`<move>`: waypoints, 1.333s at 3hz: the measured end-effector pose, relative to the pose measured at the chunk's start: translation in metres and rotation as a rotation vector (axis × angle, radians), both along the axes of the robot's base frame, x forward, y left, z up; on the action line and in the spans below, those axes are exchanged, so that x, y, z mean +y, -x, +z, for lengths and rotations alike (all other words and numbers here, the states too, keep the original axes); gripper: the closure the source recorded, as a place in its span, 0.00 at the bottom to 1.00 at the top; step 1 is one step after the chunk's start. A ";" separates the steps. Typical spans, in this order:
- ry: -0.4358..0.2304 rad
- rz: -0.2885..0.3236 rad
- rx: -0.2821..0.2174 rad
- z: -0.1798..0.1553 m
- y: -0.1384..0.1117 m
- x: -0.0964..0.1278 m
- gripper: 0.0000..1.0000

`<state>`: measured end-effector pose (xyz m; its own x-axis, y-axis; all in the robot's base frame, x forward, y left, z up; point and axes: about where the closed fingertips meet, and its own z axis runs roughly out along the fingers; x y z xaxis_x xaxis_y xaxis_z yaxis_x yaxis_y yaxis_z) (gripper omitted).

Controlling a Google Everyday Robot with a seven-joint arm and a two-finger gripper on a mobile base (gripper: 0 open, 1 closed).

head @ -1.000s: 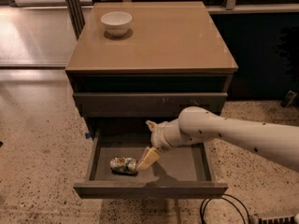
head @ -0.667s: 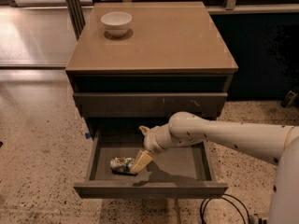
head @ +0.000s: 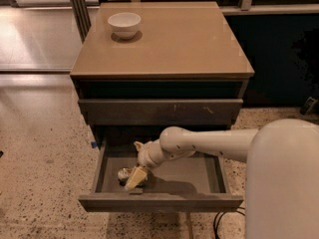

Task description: Pick 7up can from middle drawer and place on counter

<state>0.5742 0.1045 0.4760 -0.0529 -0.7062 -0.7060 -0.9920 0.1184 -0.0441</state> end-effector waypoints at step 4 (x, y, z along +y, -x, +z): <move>0.068 -0.022 0.032 -0.068 -0.016 0.023 0.12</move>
Offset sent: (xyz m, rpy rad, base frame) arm 0.0331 0.0251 -0.0458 -0.0536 -0.0311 -0.0440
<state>0.5900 0.1276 0.4079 -0.0903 -0.7510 -0.6540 -0.9903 0.1375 -0.0212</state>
